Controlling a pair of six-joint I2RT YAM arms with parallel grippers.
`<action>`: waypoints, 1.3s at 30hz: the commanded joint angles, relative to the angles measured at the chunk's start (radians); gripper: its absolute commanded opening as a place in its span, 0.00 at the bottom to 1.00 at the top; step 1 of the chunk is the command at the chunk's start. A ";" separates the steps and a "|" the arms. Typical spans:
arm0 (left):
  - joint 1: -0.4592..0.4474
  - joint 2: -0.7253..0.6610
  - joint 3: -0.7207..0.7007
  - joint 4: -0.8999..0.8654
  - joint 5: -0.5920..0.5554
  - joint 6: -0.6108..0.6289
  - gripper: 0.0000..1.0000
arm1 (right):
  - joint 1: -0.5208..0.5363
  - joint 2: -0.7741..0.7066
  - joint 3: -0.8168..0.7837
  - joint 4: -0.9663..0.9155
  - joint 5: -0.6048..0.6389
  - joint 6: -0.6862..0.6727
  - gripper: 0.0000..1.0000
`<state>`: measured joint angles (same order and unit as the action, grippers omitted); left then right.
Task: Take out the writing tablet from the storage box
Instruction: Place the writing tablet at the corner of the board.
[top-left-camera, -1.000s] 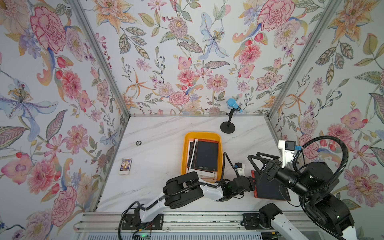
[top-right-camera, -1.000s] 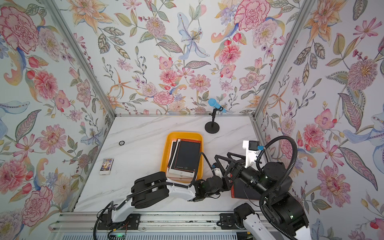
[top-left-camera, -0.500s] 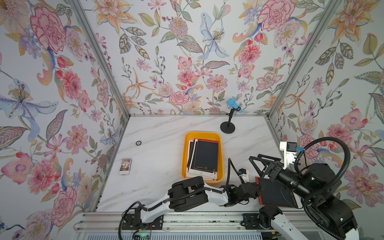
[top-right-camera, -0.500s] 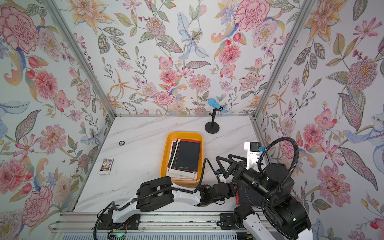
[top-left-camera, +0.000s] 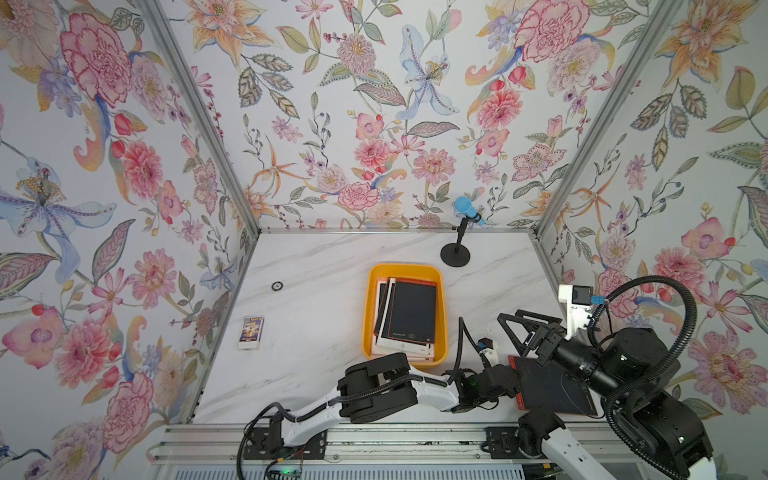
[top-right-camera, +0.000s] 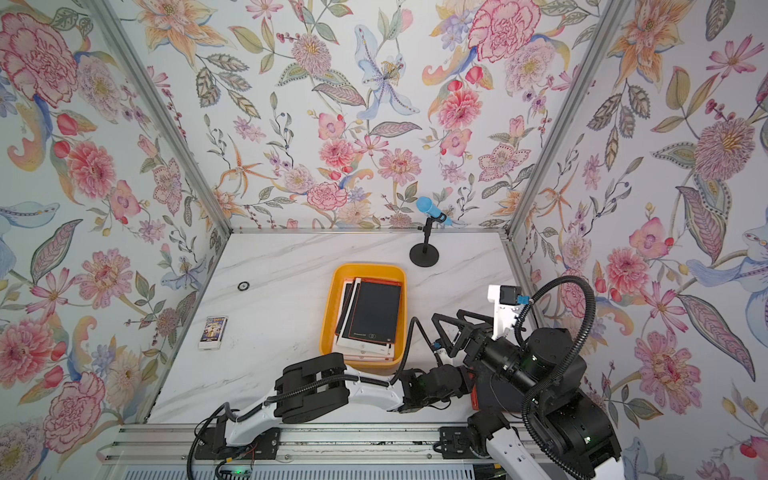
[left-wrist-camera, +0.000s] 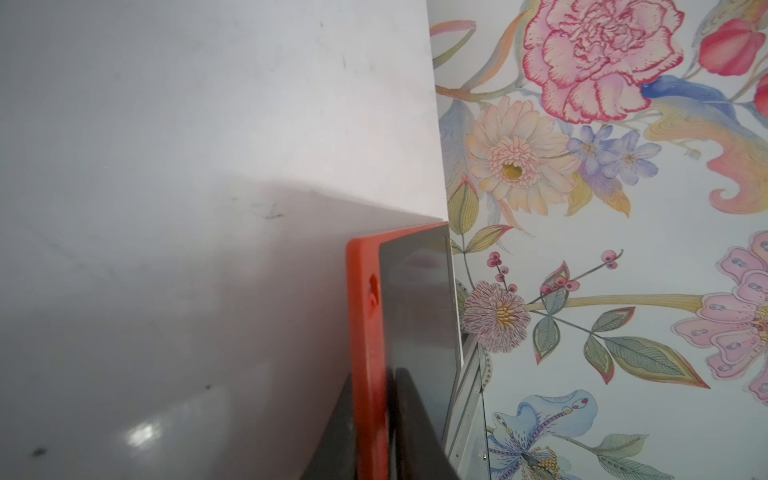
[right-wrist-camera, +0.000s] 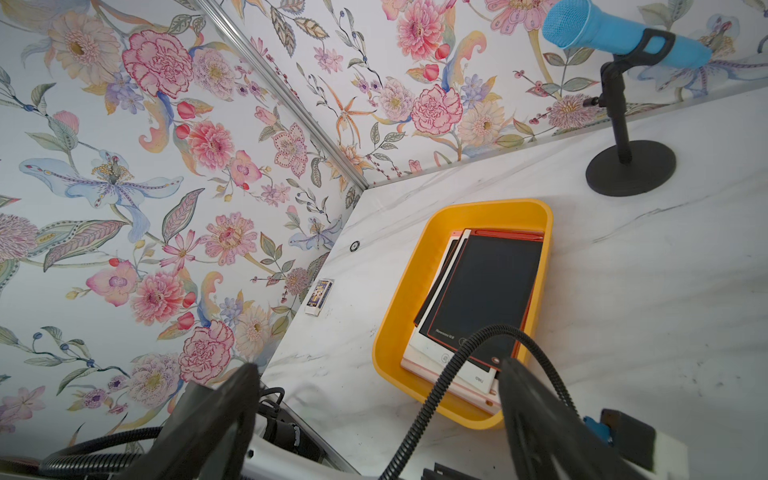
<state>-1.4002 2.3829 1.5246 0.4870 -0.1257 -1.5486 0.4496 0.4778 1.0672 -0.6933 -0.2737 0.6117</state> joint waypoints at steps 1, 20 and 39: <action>-0.007 0.020 -0.026 -0.108 -0.050 0.022 0.29 | -0.005 -0.012 -0.010 -0.005 0.019 0.011 0.89; -0.013 -0.079 0.079 -0.458 -0.174 0.167 0.87 | -0.005 0.047 -0.017 -0.024 0.110 -0.052 0.90; -0.029 -0.879 -0.523 -0.289 -0.141 0.742 0.99 | -0.005 0.290 0.320 -0.195 0.289 -0.169 1.00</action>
<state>-1.4151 1.6314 1.0599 0.2062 -0.2665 -1.0080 0.4496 0.7300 1.4239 -0.8280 0.0261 0.4484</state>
